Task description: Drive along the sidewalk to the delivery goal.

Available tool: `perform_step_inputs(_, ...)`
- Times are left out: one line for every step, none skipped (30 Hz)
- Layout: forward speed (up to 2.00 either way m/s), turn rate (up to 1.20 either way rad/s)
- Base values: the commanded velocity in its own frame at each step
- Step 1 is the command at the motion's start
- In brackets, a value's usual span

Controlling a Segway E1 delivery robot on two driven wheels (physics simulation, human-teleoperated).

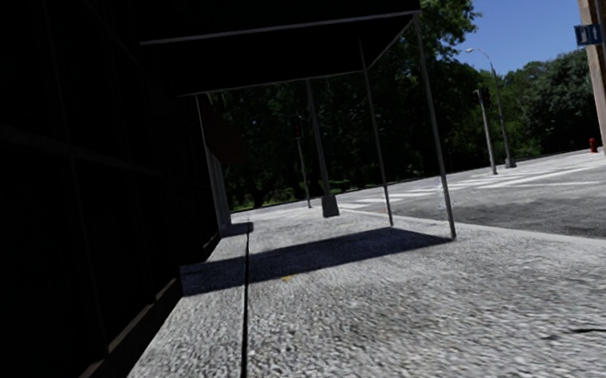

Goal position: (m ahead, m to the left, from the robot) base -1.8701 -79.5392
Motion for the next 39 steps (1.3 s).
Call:
perform_step_inputs(1.96, 0.25)
perform_step_inputs(1.96, 0.25)
perform_step_inputs(1.96, 0.25)
perform_step_inputs(1.96, 0.25)
perform_step_inputs(1.96, 0.25)
perform_step_inputs(1.96, 0.22)
perform_step_inputs(1.96, 0.22)
perform_step_inputs(1.97, 0.21)
perform_step_inputs(1.97, 0.2)
perform_step_inputs(1.97, 0.2)
perform_step_inputs(1.98, 0.19)
perform_step_inputs(1.98, 0.19)
perform_step_inputs(1.98, 0.11)
perform_step_inputs(1.98, 0.11)
perform_step_inputs(1.98, 0.0)
perform_step_inputs(1.99, 0.0)
perform_step_inputs(1.99, 0.0)
perform_step_inputs(1.99, 0.0)
perform_step_inputs(1.99, 0.0)
perform_step_inputs(1.99, 0.0)
perform_step_inputs(1.99, 0.0)
perform_step_inputs(1.99, 0.0)
perform_step_inputs(1.99, 0.0)
perform_step_inputs(1.99, 0.0)
perform_step_inputs(1.99, 0.0)
perform_step_inputs(1.99, 0.01)
perform_step_inputs(1.99, 0.24)
perform_step_inputs(1.99, 0.38)
perform_step_inputs(1.99, 0.38)
perform_step_inputs(1.99, 0.42)
perform_step_inputs(1.99, 0.43)
perform_step_inputs(1.99, 0.43)
perform_step_inputs(1.99, 0.43)
perform_step_inputs(1.99, 0.43)
perform_step_inputs(1.99, 0.43)
perform_step_inputs(1.99, 0.43)
perform_step_inputs(1.99, 0.43)
perform_step_inputs(1.99, 0.41)
perform_step_inputs(1.99, 0.29)
